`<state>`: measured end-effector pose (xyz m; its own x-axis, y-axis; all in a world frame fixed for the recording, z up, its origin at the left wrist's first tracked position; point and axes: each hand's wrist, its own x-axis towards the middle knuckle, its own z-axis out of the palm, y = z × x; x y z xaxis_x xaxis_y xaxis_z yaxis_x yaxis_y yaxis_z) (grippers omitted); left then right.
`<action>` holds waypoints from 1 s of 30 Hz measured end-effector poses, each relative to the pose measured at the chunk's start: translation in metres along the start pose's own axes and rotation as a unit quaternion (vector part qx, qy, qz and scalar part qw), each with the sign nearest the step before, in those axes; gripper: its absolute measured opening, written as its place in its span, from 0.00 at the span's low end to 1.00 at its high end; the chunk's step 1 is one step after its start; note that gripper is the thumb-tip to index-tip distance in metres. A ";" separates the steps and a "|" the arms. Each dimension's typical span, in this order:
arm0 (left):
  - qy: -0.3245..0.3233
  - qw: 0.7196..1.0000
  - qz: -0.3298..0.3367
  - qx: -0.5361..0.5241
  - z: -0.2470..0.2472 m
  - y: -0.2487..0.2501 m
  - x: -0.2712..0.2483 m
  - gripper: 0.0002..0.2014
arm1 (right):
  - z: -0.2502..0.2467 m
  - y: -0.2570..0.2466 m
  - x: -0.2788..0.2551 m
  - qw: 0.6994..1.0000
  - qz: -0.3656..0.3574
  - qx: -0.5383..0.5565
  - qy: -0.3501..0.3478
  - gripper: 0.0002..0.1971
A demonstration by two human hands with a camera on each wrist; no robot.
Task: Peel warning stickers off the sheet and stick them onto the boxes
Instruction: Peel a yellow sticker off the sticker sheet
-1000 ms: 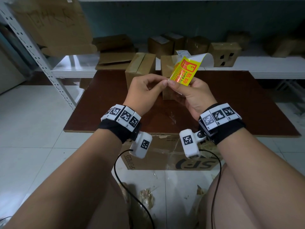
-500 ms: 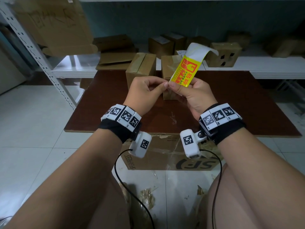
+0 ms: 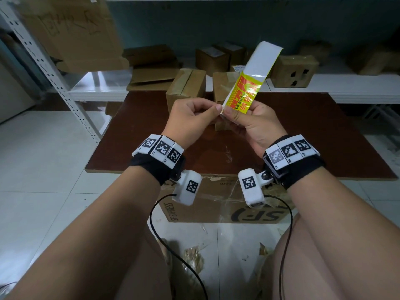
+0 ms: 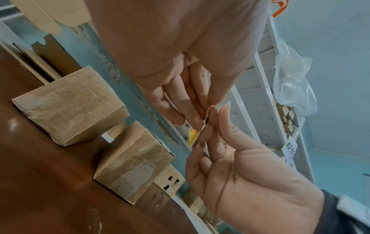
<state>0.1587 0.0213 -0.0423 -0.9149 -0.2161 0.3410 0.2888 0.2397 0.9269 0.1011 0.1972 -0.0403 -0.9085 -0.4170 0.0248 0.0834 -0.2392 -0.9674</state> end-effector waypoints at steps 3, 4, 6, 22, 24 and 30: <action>0.006 1.000 -0.010 -0.006 0.001 0.002 0.000 0.06 | 0.000 0.000 0.000 1.000 0.003 -0.002 -0.001 0.12; 0.006 1.000 -0.014 -0.010 0.001 0.002 0.000 0.06 | 0.000 0.000 0.000 1.000 0.004 -0.003 -0.001 0.12; 0.006 1.000 -0.023 -0.017 0.002 0.003 0.000 0.06 | 0.001 0.000 0.000 1.000 0.006 -0.001 -0.002 0.13; 0.015 0.999 -0.028 -0.008 0.004 -0.002 0.001 0.05 | 0.004 -0.001 0.000 0.999 0.004 0.033 -0.017 0.10; 0.017 0.999 -0.030 -0.007 0.003 -0.003 0.002 0.05 | 0.004 0.000 0.000 0.999 0.001 0.029 -0.017 0.11; 0.024 0.999 -0.030 0.002 0.002 -0.004 0.004 0.05 | 0.003 0.000 0.001 1.000 -0.005 0.003 -0.015 0.12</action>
<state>0.1534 0.0208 -0.0453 -0.9158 -0.2749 0.2927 0.2331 0.2295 0.9450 0.1020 0.1938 -0.0398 -0.8968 -0.4405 0.0416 0.0771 -0.2483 -0.9656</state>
